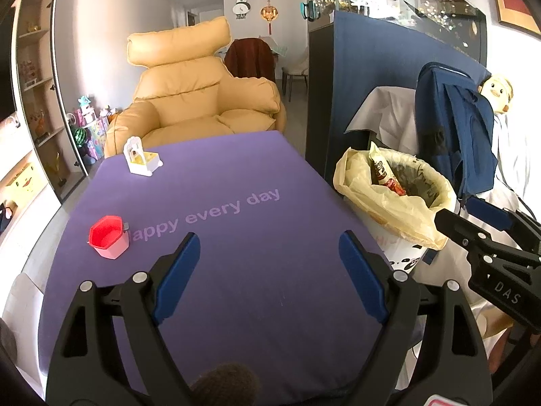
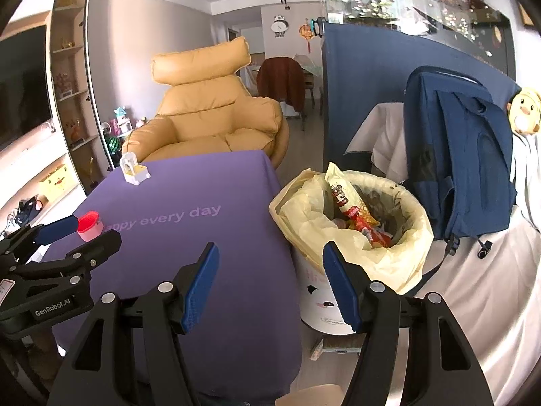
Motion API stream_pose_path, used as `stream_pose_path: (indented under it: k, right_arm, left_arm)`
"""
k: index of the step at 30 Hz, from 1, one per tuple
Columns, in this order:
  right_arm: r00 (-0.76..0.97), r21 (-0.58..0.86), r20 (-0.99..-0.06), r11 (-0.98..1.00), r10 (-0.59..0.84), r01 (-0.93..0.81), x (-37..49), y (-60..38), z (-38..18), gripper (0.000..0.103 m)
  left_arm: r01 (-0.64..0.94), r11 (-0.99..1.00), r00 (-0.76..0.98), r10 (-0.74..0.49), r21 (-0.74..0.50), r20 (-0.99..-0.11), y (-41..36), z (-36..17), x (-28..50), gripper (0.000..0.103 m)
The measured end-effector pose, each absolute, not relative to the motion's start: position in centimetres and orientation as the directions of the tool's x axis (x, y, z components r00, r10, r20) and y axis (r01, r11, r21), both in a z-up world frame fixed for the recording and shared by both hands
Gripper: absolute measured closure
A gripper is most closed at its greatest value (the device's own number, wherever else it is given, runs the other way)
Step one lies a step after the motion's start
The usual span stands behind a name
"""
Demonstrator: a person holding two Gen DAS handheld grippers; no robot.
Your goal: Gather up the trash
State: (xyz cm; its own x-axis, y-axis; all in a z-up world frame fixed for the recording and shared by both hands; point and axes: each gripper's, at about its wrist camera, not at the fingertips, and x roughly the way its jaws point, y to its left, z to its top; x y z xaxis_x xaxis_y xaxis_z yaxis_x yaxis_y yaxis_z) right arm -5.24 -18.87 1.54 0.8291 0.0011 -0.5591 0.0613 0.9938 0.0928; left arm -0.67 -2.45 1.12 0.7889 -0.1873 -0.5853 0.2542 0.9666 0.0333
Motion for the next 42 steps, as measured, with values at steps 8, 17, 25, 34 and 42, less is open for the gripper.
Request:
stream_pose_path:
  k: [8, 17, 25, 34, 42]
  right_arm:
    - [0.832, 0.092, -0.555, 0.994, 0.005, 0.055, -5.28, -18.67, 1.66, 0.043]
    - [0.834, 0.097, -0.551, 0.993, 0.000, 0.063, -5.34, -18.87, 1.82, 0.043]
    - [0.835, 0.093, -0.550, 0.993, -0.004, 0.066, -5.40, -18.88, 1.88, 0.043]
    - [0.835, 0.094, -0.550, 0.993, -0.004, 0.066, -5.41, -18.90, 1.90, 0.043]
    - [0.834, 0.096, -0.551, 0.993, -0.001, 0.065, -5.42, -19.01, 1.87, 0.043]
  left_arm:
    - [0.254, 0.967, 0.790, -0.187, 0.034, -0.584, -2.50, 1.20, -0.71, 0.023]
    - [0.253, 0.967, 0.791, -0.187, 0.033, -0.582, -2.60, 1.31, -0.70, 0.023]
    - [0.252, 0.967, 0.793, -0.188, 0.031, -0.579, -2.69, 1.38, -0.77, 0.023]
    - [0.253, 0.967, 0.793, -0.189, 0.031, -0.579, -2.78, 1.42, -0.83, 0.023]
    - [0.252, 0.967, 0.793, -0.189, 0.031, -0.579, -2.89, 1.42, -0.92, 0.023]
